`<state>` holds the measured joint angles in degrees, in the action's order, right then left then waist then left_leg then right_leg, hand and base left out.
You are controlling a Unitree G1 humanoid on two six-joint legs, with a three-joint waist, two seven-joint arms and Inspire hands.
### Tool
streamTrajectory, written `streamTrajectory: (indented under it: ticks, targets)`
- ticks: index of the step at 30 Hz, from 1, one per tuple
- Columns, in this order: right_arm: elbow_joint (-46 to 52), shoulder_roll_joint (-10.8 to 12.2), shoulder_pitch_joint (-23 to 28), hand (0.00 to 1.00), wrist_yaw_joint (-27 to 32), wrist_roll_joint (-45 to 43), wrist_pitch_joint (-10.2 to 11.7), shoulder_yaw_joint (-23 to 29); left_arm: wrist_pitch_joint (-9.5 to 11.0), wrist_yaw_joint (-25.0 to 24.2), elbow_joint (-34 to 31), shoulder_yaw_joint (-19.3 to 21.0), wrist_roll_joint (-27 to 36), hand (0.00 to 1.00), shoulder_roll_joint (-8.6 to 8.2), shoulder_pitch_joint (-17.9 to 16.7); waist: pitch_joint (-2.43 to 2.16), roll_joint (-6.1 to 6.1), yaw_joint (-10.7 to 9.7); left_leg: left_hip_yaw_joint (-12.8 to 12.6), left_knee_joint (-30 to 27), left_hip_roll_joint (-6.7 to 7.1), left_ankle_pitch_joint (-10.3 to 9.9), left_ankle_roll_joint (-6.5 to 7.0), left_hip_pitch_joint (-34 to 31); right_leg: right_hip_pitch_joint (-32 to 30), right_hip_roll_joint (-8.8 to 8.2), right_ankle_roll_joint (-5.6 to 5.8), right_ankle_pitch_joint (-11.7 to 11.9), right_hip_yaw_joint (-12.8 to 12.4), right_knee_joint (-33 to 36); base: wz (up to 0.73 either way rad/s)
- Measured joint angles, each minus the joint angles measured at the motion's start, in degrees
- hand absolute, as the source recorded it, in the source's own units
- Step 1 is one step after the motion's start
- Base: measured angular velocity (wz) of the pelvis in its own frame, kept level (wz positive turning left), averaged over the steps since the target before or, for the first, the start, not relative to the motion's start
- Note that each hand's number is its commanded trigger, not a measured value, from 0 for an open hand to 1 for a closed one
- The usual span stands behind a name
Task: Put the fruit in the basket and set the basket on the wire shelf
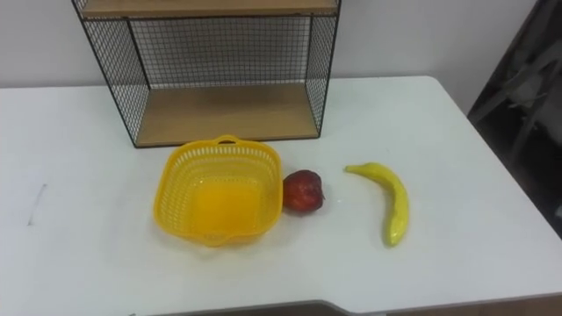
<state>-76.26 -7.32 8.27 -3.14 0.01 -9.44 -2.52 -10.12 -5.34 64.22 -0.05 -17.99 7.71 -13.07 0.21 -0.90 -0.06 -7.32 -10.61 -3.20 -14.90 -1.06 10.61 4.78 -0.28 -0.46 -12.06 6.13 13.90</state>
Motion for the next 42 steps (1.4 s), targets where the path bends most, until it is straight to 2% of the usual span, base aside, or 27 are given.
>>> streamTrajectory:
  ticks: [4,7,10,12,15,21,22,27,32,34,36,39,42]
  targets:
    - [0.2,-0.07,0.71,0.0,4.2,10.17,-0.15,2.28,-0.02,0.24,-0.3,1.74,0.48,0.0,0.03,-0.31,0.02,0.05,-0.6,-0.02,0.19,-0.01,0.0,-0.01,0.02,0.05,0.03,0.01,-0.02,0.02,-0.17,0.0]
    - [0.14,-0.05,2.15,0.0,6.71,19.64,-0.54,6.1,0.01,0.32,-0.61,4.46,0.47,0.0,0.01,-0.7,0.06,0.15,-1.32,-0.09,0.57,-0.01,0.0,-0.01,0.05,-0.04,0.1,0.02,-0.03,-0.15,-0.29,-0.03]
    - [0.13,-0.06,3.66,0.0,9.38,31.77,-0.32,11.99,0.29,0.79,-0.72,6.94,0.56,0.0,0.09,-1.02,0.11,0.58,-1.77,-0.47,0.68,-0.02,0.0,0.0,0.32,-0.18,0.24,0.03,-0.03,-0.83,-0.21,-0.11]
    - [0.73,-0.07,3.35,0.0,11.36,42.88,1.21,17.21,0.46,1.07,-2.05,8.34,1.61,0.0,0.24,-1.81,0.15,0.61,-3.08,-0.75,0.73,-0.03,0.0,0.0,0.48,-0.18,0.28,0.03,-0.04,-0.97,-0.27,-0.07]
    - [2.73,-0.08,2.4,0.0,14.33,54.87,3.02,24.3,1.46,1.44,-3.61,10.65,1.58,0.0,0.18,-3.26,0.14,0.55,-4.53,-1.42,1.0,-0.03,0.0,0.0,1.04,-0.13,0.31,0.03,-0.13,-1.11,-0.03,-0.07]
    - [6.44,-0.23,1.86,0.0,19.04,69.35,7.51,32.57,4.51,2.75,-3.96,13.81,1.77,0.0,0.76,-4.3,0.07,0.46,-5.29,-1.46,0.98,0.0,0.0,0.0,1.01,-0.19,0.34,0.09,-0.05,-1.25,-0.15,-0.01]
    - [7.19,-0.23,1.84,0.0,19.8,69.83,7.66,33.57,4.65,2.8,-4.05,14.12,2.19,0.0,0.76,-4.43,0.05,0.49,-5.44,-1.47,0.98,0.0,0.0,0.0,0.93,-0.26,0.33,0.09,-0.05,-1.26,-0.15,0.0]
    - [15.23,-0.42,0.64,0.0,27.08,71.61,11.44,39.49,5.53,3.09,-6.87,15.66,2.77,0.0,0.74,-5.42,-0.24,-0.02,-6.27,-1.5,0.77,0.08,0.04,0.01,0.06,-1.18,0.22,0.1,-0.04,-1.18,0.12,0.0]
    - [28.79,-1.26,-0.61,0.0,35.68,68.13,13.76,40.16,7.23,3.68,-6.97,15.65,2.72,0.0,1.0,-5.4,-0.3,-0.23,-6.44,-2.09,0.62,0.16,0.04,0.01,-0.13,-1.9,0.07,0.09,-0.26,-1.35,0.87,-0.05]
    - [33.9,-2.29,-1.31,0.0,39.07,64.91,14.8,40.17,7.41,3.75,-7.7,15.64,2.7,0.0,1.2,-4.91,-0.33,-0.41,-6.46,-1.99,0.19,0.22,0.04,0.01,-0.59,-2.23,0.02,0.1,-0.26,-1.33,0.94,0.0]
    - [39.27,-4.08,-2.91,0.0,44.08,56.34,15.98,39.06,7.69,3.91,-8.18,15.45,2.64,0.0,1.29,-4.76,-0.3,-0.63,-5.64,-2.15,-0.15,0.35,0.06,0.04,-1.67,-3.89,-0.14,0.13,-0.3,-1.51,1.89,-0.04]
    - [48.14,-4.49,-3.05,0.0,48.68,44.17,17.12,36.84,8.02,5.03,-8.31,14.31,2.72,0.0,1.52,-5.13,-0.3,-0.72,-5.62,-2.1,-0.17,0.35,0.09,0.08,-1.92,-4.04,-0.09,0.1,-0.2,-1.57,1.75,-0.01]
    - [54.3,-5.21,-3.05,0.0,52.24,36.77,17.85,35.15,8.32,5.78,-8.52,12.94,2.74,0.0,1.74,-4.96,-0.22,-1.02,-5.44,-1.97,-0.13,0.42,0.1,0.08,-1.88,-3.93,-0.19,0.13,-0.21,-1.51,1.75,0.0]
